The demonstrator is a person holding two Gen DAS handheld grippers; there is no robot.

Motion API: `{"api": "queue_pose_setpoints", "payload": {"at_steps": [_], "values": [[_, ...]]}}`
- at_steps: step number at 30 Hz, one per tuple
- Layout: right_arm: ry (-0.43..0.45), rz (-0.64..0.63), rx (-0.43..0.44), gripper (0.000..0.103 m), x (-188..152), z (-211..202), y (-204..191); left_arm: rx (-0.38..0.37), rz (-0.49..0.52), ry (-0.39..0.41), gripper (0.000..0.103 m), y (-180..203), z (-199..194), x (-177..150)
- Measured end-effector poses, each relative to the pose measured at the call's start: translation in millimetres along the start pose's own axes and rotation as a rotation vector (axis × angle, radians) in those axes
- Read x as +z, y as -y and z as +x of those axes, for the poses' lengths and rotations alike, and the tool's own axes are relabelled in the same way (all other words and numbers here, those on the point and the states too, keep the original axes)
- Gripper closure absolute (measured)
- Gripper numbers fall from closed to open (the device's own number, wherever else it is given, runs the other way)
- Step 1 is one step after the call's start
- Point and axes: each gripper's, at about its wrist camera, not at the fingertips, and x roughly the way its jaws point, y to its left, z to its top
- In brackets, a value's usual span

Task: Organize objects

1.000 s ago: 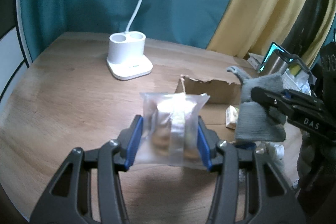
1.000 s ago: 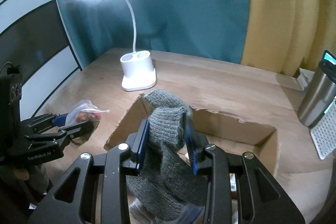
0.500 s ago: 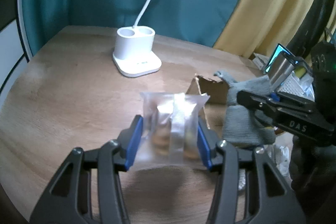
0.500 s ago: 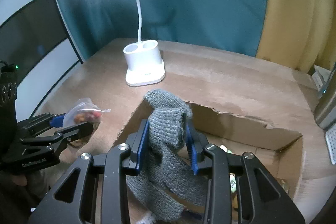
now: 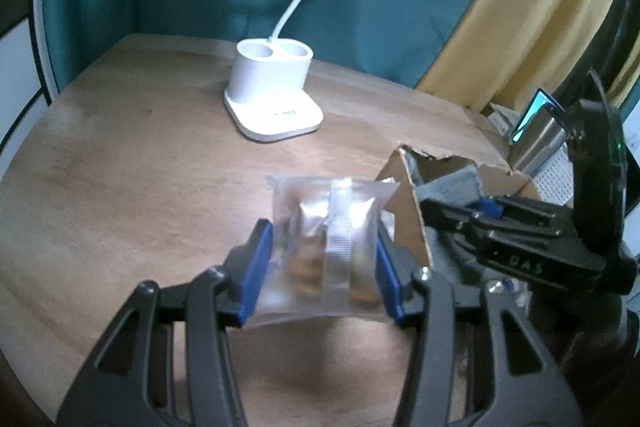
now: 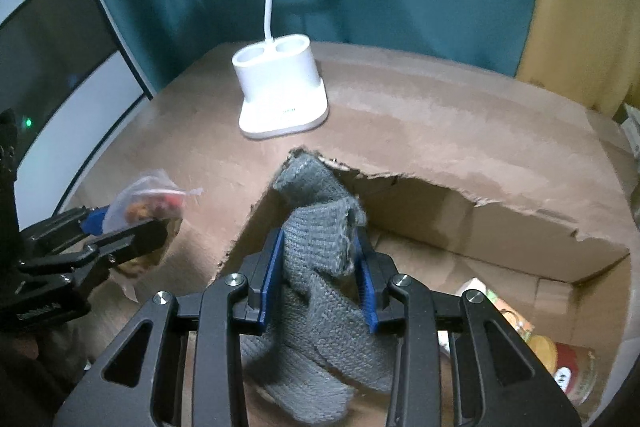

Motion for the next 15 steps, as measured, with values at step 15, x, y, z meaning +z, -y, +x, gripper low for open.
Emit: {"api": "queue_pose_setpoints", "payload": {"at_steps": [15], "values": [[-0.041,0.03,0.038,0.052,-7.3,6.0,10.9,-0.003,0.016,0.003,0.053,15.9,0.4,1.9]]}}
